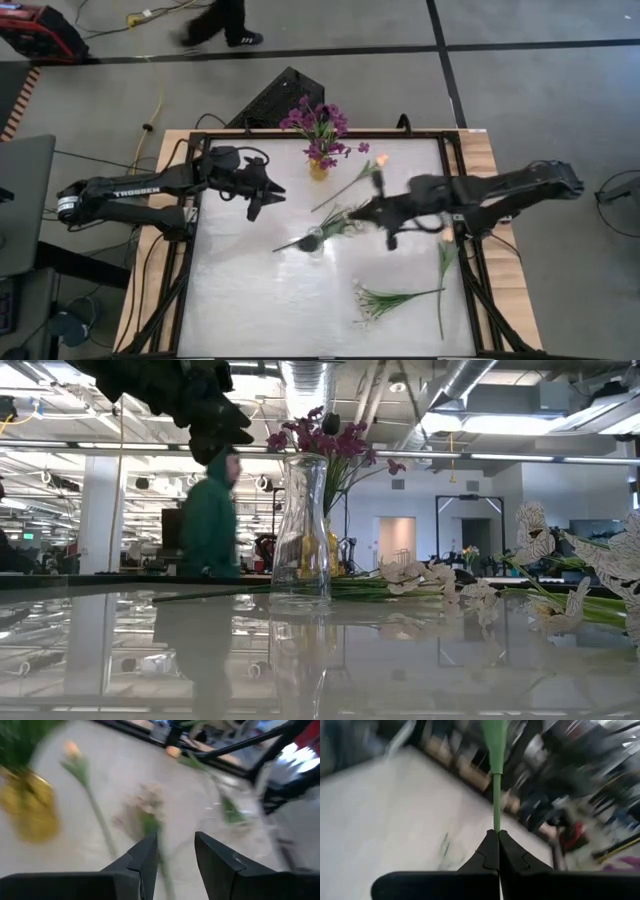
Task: Sort flowers into vase by color
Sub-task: Put the black flower into the yellow vase
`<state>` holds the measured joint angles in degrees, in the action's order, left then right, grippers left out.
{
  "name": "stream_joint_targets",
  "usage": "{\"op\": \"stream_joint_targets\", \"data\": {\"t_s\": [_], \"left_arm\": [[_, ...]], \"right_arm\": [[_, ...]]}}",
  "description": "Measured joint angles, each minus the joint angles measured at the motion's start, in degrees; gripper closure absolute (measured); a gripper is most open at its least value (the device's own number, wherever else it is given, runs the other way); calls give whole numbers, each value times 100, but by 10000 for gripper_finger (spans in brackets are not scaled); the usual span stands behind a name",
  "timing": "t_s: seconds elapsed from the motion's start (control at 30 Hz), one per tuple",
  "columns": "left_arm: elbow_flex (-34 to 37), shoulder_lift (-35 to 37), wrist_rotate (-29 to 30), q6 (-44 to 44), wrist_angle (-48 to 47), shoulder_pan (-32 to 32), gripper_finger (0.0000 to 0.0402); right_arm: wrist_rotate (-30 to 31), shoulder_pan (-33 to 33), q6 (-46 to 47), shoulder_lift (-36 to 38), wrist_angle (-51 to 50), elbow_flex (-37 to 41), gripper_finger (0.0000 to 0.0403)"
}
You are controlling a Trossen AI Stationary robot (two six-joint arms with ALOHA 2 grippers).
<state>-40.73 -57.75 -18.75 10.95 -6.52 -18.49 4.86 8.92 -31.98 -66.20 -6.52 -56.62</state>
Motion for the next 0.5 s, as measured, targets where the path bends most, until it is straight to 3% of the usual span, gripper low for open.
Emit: {"op": "stream_joint_targets", "data": {"t_s": [0.1,0.27,0.5], "left_arm": [[101,46,473,-691,183,7,285],[388,47,733,-1219,886,-6,286],[800,47,724,-1181,1463,-6,286]], "right_arm": [[-380,-507,393,843,1550,1151,386],[-338,-1575,1579,1770,4377,2839,386],[68,-3393,2959,1925,5701,3440,386]]}}
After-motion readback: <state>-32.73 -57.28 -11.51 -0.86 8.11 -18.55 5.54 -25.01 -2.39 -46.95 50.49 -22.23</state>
